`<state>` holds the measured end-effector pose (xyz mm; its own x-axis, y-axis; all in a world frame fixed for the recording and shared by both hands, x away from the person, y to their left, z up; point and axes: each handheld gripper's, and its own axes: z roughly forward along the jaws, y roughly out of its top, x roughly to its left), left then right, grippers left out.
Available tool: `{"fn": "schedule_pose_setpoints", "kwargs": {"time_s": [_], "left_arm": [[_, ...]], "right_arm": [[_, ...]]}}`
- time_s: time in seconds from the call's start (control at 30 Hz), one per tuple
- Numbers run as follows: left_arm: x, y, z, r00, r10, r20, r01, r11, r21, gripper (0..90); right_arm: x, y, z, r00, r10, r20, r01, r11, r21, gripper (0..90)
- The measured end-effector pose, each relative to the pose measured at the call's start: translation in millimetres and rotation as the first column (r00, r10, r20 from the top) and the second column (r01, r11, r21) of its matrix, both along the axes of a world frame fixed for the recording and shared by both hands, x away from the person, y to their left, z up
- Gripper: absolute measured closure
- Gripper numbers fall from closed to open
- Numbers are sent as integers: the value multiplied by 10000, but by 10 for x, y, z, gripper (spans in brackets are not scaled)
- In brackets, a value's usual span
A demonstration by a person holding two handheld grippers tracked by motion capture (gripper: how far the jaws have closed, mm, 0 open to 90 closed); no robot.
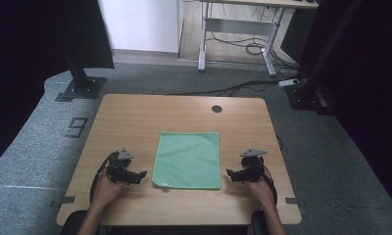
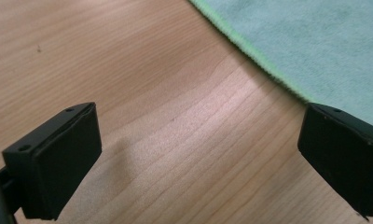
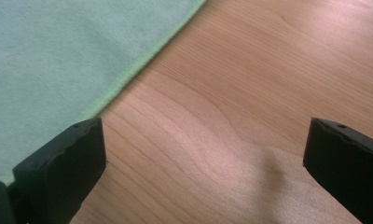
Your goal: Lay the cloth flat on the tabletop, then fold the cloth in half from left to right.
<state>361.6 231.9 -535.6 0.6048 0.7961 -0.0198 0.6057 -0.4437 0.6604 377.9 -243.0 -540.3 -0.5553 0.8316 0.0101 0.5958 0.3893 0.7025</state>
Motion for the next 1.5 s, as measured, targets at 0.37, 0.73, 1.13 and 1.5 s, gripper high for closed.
{"fn": "schedule_pose_setpoints", "kwargs": {"time_s": [0.37,0.73,1.13,1.5], "left_arm": [[27,20,-128,10000,80,39,-80,9999,104,0],[28,8,-130,10000,87,47,-88,9999,98,0],[29,2,-130,9999,97,46,-98,9999,98,0],[31,1,-130,10000,84,47,-84,9999,100,0]], "right_arm": [[8,-65,-161,9996,-267,99,266,9996,121,0],[8,-63,-167,9995,-279,153,278,9996,100,0],[7,-62,-167,9995,-294,151,293,9995,101,0],[-41,34,-107,9996,-268,-15,269,9995,153,0]]}}
